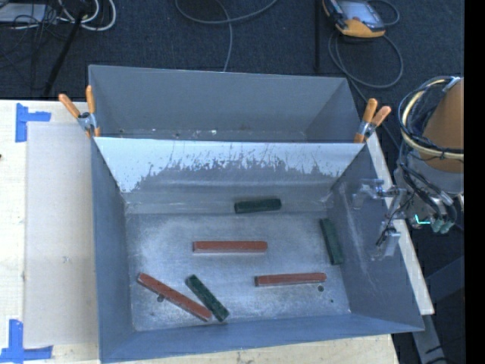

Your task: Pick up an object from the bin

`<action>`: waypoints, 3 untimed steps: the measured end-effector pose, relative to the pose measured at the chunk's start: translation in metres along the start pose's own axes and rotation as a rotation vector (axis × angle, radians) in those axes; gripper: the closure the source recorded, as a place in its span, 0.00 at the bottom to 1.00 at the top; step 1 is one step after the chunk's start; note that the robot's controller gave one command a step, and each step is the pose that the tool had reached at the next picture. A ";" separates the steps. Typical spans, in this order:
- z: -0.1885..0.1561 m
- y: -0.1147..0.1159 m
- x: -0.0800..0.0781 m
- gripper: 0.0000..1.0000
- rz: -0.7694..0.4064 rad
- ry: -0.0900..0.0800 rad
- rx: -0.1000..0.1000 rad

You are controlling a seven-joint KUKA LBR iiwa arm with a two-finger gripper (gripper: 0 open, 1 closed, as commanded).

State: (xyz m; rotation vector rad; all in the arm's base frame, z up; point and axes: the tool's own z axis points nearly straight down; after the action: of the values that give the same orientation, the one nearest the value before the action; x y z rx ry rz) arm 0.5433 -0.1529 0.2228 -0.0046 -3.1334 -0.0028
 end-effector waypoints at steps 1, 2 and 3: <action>0.158 0.068 0.008 0.00 -0.034 0.001 -0.002; 0.154 0.067 0.006 1.00 -0.037 -0.006 0.001; 0.000 0.082 0.029 1.00 -0.232 -0.015 0.004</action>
Offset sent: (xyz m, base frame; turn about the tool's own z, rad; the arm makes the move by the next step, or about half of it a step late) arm -0.0071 0.0661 -0.1528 -0.0314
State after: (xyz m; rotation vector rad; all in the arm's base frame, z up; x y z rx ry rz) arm 0.5141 -0.0707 0.2231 0.3597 -3.1281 0.0020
